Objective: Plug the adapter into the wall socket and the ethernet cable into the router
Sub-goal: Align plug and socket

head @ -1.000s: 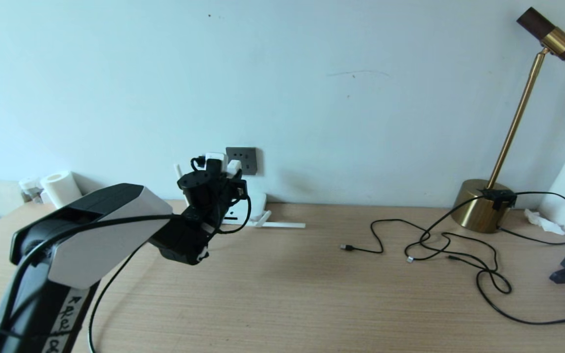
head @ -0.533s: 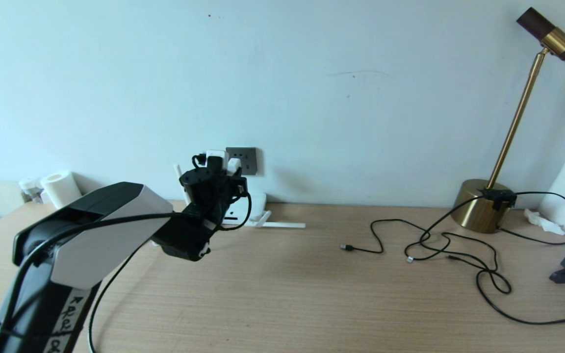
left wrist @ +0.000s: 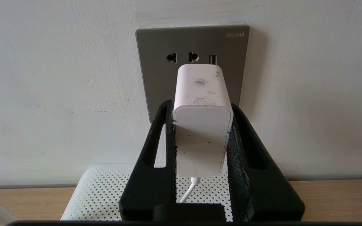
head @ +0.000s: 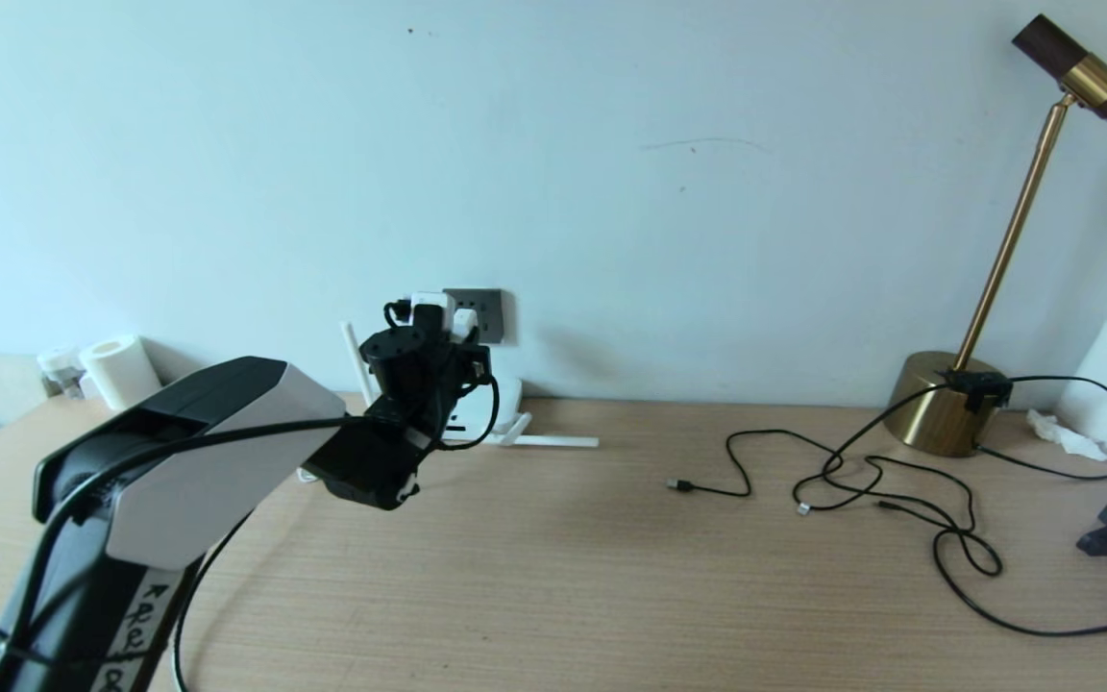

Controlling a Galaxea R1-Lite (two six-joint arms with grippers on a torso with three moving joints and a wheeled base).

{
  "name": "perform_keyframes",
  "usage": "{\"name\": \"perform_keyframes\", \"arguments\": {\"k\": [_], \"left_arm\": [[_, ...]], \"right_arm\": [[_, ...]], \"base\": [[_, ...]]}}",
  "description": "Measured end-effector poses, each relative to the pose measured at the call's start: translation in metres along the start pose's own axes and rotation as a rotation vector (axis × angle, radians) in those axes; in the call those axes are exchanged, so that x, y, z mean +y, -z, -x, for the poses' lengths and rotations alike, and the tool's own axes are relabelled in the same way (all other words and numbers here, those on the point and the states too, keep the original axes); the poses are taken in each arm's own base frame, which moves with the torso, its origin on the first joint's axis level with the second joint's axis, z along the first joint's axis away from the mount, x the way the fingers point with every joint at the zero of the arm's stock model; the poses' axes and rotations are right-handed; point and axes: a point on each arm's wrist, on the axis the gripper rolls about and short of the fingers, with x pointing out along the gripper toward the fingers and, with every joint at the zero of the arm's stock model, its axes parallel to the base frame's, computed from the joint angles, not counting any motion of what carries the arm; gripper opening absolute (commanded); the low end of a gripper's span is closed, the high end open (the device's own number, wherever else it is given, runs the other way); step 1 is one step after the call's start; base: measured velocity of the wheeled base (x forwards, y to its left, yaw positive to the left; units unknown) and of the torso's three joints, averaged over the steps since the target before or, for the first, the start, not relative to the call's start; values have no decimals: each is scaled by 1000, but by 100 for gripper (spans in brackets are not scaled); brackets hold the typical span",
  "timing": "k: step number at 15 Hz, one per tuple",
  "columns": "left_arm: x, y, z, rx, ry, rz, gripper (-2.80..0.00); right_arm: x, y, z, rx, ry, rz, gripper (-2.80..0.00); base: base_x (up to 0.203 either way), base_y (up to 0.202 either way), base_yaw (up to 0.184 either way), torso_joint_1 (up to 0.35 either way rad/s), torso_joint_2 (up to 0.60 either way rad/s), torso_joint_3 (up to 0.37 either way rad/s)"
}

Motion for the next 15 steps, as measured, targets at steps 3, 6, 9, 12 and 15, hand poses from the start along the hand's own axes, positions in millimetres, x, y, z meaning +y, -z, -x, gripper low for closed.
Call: {"name": "perform_keyframes", "arguments": {"k": [3, 6, 9, 12, 15], "left_arm": [[0, 0, -1, 3, -3, 1, -280], [0, 1, -2, 3, -19, 3, -280], [-1, 3, -2, 6, -21, 3, -280], [-1, 4, -2, 6, -24, 5, -280], [0, 4, -3, 7, -37, 13, -280]], "right_arm": [[0, 0, 0, 0, 0, -1, -280], [0, 0, 0, 0, 0, 0, -280], [0, 0, 0, 0, 0, 0, -280], [0, 0, 0, 0, 0, -1, -280], [0, 0, 0, 0, 0, -1, -280]], "base": [[0, 0, 0, 0, 0, 0], [0, 0, 0, 0, 0, 0], [0, 0, 0, 0, 0, 0], [0, 0, 0, 0, 0, 0], [0, 0, 0, 0, 0, 0]]}}
